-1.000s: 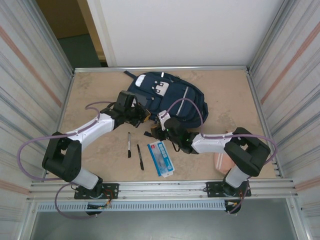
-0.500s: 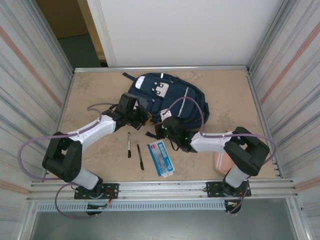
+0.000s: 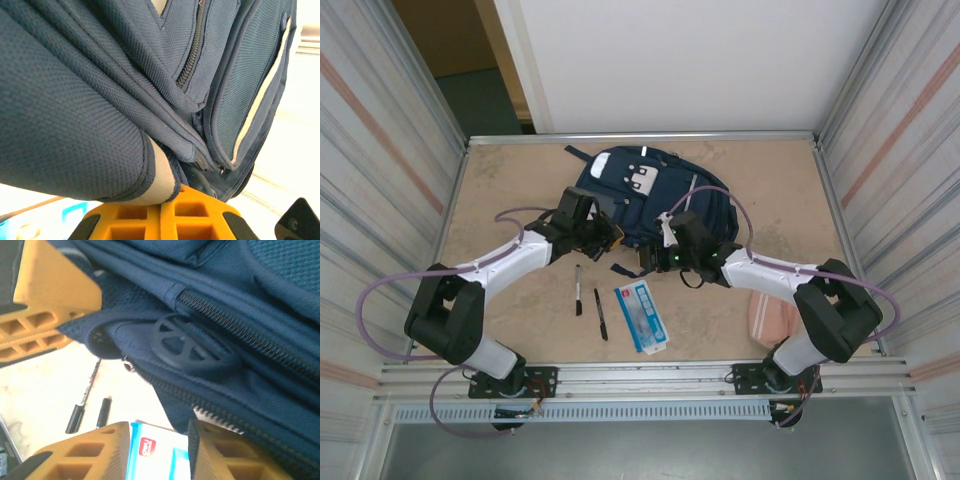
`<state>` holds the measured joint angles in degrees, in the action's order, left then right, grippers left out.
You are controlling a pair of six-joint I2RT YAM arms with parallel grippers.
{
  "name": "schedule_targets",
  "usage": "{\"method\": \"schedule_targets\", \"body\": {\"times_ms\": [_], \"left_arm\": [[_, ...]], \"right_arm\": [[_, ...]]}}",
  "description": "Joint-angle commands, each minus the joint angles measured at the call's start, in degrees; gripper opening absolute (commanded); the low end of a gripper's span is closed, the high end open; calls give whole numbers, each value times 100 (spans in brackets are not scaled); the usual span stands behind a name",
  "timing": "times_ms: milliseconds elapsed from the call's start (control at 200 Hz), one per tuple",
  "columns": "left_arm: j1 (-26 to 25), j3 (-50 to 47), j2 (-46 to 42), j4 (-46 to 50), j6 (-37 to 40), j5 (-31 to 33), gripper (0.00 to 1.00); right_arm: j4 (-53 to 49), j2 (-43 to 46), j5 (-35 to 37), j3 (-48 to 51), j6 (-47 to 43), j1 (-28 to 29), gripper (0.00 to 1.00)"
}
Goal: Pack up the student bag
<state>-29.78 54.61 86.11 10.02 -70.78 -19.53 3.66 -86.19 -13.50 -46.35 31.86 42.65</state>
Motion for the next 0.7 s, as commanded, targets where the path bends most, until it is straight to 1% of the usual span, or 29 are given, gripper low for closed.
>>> {"method": "schedule_targets", "body": {"times_ms": [0, 55, 115, 155, 215, 291, 331, 401, 476, 536, 571, 631, 697], "left_arm": [[-90, -79, -319, -390, -135, -212, 0], [-117, -90, -379, -388, -151, -244, 0], [-162, -115, -468, -377, -159, -186, 0], [-185, -130, -527, -340, -185, -158, 0], [-210, -168, -562, -340, -244, -147, 0], [-220, -169, -553, -304, -304, -246, 0], [-215, -179, -542, -323, -320, -299, 0], [-229, -243, -559, -420, -395, -364, 0], [-278, -278, -586, -466, -457, -356, 0], [-289, -254, -573, -468, -404, -376, 0], [-287, -250, -568, -467, -393, -393, 0], [-289, -258, -570, -475, -442, -397, 0], [-289, -285, -597, -493, -481, -370, 0]], "right_arm": [[-330, 173, 1081, -198, -408, 583, 40], [60, 132, 1605, -74, -362, 825, 42], [289, 5, 2203, -94, -37, 962, 44], [128, -90, 2647, -243, 279, 1018, 46], [-338, -186, 3533, -508, 790, 1132, 48], [-458, -268, 4198, -595, 1130, 1246, 49], [-416, -348, 4302, -626, 1202, 1256, 50], [-529, -581, 4259, -884, 1313, 1203, 49], [-933, -834, 4352, -1311, 1379, 1218, 47], [-1027, -929, 4505, -1457, 1385, 1305, 44], [-997, -962, 4572, -1460, 1416, 1345, 41], [-970, -964, 4543, -1438, 1533, 1360, 33], [-1208, -881, 4499, -1464, 1683, 1351, 25]]}}
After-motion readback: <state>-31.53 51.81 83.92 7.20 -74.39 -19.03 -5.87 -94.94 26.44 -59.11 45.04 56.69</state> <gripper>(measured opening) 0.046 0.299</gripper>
